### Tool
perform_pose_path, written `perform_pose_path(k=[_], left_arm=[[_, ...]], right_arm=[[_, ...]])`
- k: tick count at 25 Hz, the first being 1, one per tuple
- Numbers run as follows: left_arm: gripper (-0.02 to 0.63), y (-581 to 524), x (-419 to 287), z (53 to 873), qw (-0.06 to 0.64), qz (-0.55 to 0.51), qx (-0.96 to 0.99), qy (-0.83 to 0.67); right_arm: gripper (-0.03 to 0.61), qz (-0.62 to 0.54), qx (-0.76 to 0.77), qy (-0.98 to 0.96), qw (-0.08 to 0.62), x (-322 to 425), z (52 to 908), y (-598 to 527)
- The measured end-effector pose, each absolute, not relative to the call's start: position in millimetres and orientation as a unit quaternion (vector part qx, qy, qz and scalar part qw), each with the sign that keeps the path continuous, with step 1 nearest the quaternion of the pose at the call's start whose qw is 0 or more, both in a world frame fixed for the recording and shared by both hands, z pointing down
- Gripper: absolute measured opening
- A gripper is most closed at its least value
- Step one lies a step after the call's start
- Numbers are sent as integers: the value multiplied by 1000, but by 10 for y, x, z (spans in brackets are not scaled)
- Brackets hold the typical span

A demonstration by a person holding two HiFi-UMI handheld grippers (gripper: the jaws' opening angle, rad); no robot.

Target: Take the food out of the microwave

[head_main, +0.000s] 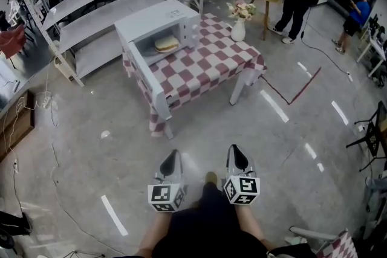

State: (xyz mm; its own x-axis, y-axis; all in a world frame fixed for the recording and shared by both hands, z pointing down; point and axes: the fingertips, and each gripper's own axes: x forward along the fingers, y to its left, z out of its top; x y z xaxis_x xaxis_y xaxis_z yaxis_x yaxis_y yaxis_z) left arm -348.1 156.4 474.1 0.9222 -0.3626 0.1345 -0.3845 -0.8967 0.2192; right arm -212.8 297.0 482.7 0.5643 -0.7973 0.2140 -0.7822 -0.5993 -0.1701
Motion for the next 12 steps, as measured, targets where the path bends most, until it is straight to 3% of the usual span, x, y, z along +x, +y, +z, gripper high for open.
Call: perform_pose_path(k=[12], left_arm=[[8,1287,-2790,4720,116,45,971,-203]], right_arm=[[2,-132,-876,464,20,-1396,4778,2647]])
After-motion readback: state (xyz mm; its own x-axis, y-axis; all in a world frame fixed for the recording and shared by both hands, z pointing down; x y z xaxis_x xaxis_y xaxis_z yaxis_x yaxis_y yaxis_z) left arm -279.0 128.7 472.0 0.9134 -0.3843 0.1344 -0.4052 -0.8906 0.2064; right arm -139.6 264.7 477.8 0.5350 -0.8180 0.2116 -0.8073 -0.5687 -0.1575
